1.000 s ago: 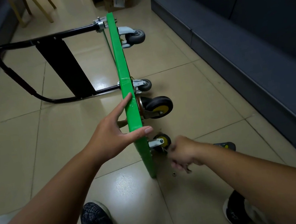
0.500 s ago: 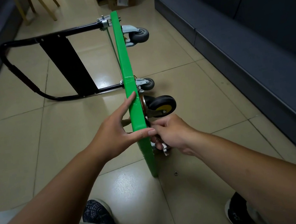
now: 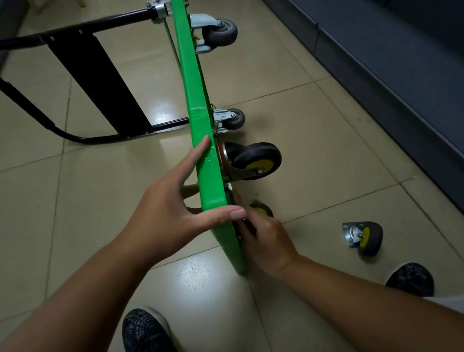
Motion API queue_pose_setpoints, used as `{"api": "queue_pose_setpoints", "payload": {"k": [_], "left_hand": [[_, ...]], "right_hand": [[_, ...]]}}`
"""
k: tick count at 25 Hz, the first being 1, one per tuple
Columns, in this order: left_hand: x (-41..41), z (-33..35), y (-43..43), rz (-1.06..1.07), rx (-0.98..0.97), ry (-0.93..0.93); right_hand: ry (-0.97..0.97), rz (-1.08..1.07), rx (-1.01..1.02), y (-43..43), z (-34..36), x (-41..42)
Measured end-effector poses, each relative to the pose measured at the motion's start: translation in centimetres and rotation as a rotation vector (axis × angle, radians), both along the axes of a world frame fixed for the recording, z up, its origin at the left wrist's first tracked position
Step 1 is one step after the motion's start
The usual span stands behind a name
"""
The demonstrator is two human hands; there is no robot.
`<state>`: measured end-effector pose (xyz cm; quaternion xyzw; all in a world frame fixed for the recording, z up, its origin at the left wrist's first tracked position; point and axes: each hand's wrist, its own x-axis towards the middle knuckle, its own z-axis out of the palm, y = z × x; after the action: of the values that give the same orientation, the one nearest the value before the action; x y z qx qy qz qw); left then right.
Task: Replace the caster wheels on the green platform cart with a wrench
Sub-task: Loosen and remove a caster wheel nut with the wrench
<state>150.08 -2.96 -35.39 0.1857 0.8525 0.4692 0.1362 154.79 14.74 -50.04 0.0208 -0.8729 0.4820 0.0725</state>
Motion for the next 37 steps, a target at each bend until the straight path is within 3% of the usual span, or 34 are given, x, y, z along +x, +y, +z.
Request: {"api": "queue_pose_setpoints", "payload": {"k": [3,7,11,14,15,20,22,32,37], "left_hand": [[0.1,0.1,0.0,0.010,0.019,-0.016],[0.1,0.3,0.1,0.009,0.013,-0.007],[0.3,0.6,0.1,0.002,0.006,-0.005],[0.5,0.7,0.0,0.003,-0.011,-0.018],[0.5,0.8,0.1,0.002,-0.020,-0.020],[0.5,0.8,0.0,-0.003,-0.040,-0.005],[0.4,0.7,-0.1,-0.003,-0.036,-0.002],[0.1,0.1,-0.2,-0.002,-0.021,0.007],[0.1,0.2,-0.3,0.005,-0.020,0.004]], "right_hand": [[0.167,-0.025,0.043,-0.3,-1.4,-0.8],[0.093,0.093,0.154,2.6,-1.4,-0.5],[-0.419,0.120,0.299,6.4,-0.4,1.9],[-0.994,0.084,0.273,6.4,3.1,1.7],[-1.074,0.046,0.220,6.0,4.6,1.4],[-0.887,-0.124,-0.214,3.3,11.6,-1.0],[-0.795,-0.131,-0.285,2.3,13.6,-2.2],[-0.578,0.102,-0.354,0.6,12.4,-0.6],[-0.360,0.164,-0.213,1.0,6.5,1.1]]}}
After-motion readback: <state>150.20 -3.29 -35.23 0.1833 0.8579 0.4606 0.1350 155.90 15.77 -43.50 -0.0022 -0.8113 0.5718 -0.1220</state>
